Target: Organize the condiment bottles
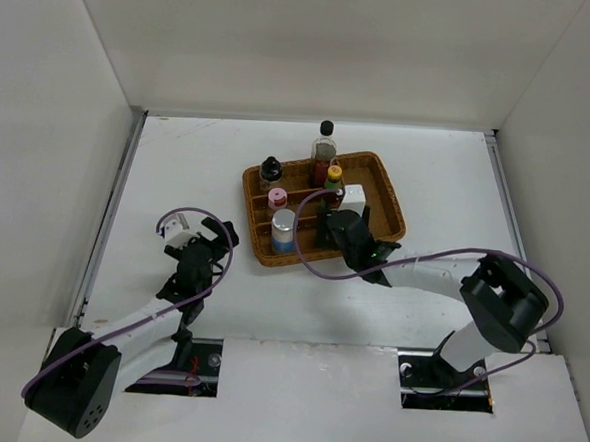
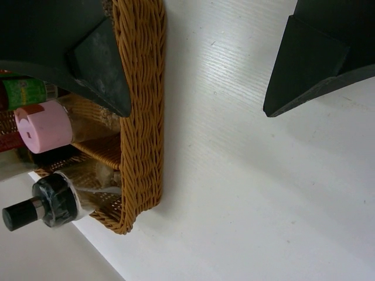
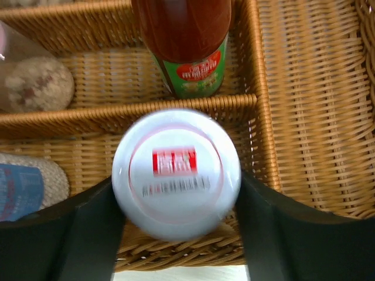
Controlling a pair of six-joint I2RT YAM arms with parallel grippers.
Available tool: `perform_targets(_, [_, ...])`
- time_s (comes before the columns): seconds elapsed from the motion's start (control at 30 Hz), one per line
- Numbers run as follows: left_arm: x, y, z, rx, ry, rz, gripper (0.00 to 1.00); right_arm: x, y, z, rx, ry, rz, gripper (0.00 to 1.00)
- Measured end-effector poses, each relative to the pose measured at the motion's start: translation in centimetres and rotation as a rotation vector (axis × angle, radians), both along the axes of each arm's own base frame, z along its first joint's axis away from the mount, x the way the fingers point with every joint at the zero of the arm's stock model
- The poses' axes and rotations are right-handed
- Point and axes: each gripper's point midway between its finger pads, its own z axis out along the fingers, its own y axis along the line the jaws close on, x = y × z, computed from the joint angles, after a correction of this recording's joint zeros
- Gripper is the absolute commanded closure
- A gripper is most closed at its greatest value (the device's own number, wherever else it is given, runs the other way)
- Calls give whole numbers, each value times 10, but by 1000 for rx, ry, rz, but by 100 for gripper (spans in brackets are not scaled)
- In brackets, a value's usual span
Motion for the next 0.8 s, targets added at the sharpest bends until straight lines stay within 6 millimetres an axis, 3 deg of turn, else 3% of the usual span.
perform_targets(0.13, [0,3,-3,8,13,13,0,1,1,30,52,-53,4,1])
perform_targets(0.27, [4,4,-3,22,44,22,0,-3,-8,98,178,-177,-3,0])
perform_targets(0.33, [7,3,3,28,56,23,0,-9,-26,135,259,-259,-32,0])
perform_targets(0.43, [11,1,14,34,68,24,0,-12,-89,166,362,-374,-192,0])
perform_targets(0.5, [10,0,20,35,72,19,0,-15,-142,162,410,-423,-348,0])
perform_targets(0.57, [7,1,24,34,75,19,0,-21,-190,142,434,-446,-505,0])
perform_targets(0.7, [-2,10,26,31,94,29,0,-32,-247,99,479,-436,-715,0])
perform_targets(0.8, [-7,16,23,29,122,39,0,-38,-272,69,509,-408,-817,0])
